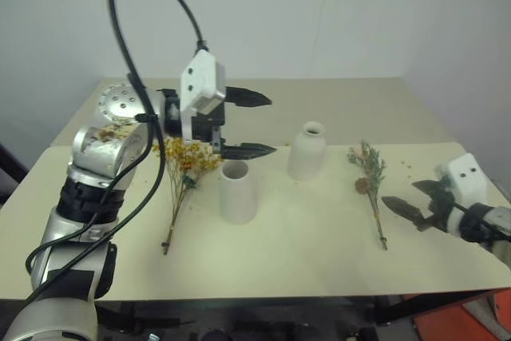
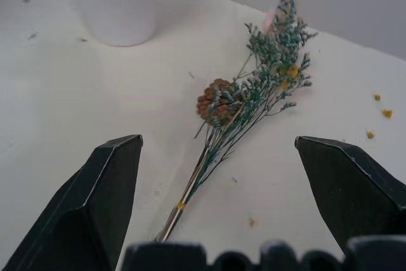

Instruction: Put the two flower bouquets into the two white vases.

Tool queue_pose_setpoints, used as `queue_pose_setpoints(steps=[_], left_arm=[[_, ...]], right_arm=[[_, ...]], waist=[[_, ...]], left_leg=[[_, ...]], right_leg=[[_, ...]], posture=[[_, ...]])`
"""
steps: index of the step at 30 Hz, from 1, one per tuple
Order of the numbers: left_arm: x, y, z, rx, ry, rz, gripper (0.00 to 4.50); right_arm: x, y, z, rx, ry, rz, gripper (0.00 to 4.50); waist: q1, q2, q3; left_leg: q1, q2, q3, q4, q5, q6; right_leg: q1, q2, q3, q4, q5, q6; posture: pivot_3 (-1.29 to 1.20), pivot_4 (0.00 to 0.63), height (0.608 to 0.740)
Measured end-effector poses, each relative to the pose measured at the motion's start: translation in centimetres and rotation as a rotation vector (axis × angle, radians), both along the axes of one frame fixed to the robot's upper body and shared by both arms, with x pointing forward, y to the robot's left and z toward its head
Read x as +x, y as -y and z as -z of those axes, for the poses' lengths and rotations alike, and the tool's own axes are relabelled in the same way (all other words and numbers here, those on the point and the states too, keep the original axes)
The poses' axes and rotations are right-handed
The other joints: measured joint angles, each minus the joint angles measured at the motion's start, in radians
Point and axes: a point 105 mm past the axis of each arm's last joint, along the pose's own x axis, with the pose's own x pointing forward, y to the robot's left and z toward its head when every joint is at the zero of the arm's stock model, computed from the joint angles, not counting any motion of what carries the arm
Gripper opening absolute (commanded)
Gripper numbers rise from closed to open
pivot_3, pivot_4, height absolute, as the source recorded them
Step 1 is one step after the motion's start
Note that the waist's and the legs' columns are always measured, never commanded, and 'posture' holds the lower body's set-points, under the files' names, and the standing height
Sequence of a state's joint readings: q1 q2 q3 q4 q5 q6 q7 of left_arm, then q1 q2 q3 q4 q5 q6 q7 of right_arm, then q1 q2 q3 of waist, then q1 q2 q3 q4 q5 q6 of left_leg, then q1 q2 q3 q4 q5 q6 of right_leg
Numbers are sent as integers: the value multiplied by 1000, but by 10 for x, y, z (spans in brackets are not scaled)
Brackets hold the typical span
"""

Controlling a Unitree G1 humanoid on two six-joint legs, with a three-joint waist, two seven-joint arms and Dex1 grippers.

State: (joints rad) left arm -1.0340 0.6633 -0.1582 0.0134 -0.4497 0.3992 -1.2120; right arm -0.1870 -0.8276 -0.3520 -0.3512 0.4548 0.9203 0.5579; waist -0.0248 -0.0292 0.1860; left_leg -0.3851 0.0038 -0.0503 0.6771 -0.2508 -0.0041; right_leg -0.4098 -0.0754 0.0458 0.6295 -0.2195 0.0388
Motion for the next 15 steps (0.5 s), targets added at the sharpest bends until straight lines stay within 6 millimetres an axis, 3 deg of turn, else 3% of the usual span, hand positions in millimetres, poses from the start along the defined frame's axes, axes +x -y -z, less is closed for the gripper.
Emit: queue_pose_setpoints(steps=[7,15], left_arm=[[9,26,26,68,-59,60,4485],[5,40,32,64,-58,87,4485]], right_arm=[[26,-6,13,-4,-110,68,4500],[39,-3,35,35,-234,107,4500]], waist=[[5,0,0],[7,1,0]], left_leg=[[-3,-1,-1,1,0,0],[-12,-2,0,2,0,0]], right_leg=[[-3,-1,0,0,0,0],[-13,-2,1,2,2,0]], posture=[[0,150,740],[0,150,740]])
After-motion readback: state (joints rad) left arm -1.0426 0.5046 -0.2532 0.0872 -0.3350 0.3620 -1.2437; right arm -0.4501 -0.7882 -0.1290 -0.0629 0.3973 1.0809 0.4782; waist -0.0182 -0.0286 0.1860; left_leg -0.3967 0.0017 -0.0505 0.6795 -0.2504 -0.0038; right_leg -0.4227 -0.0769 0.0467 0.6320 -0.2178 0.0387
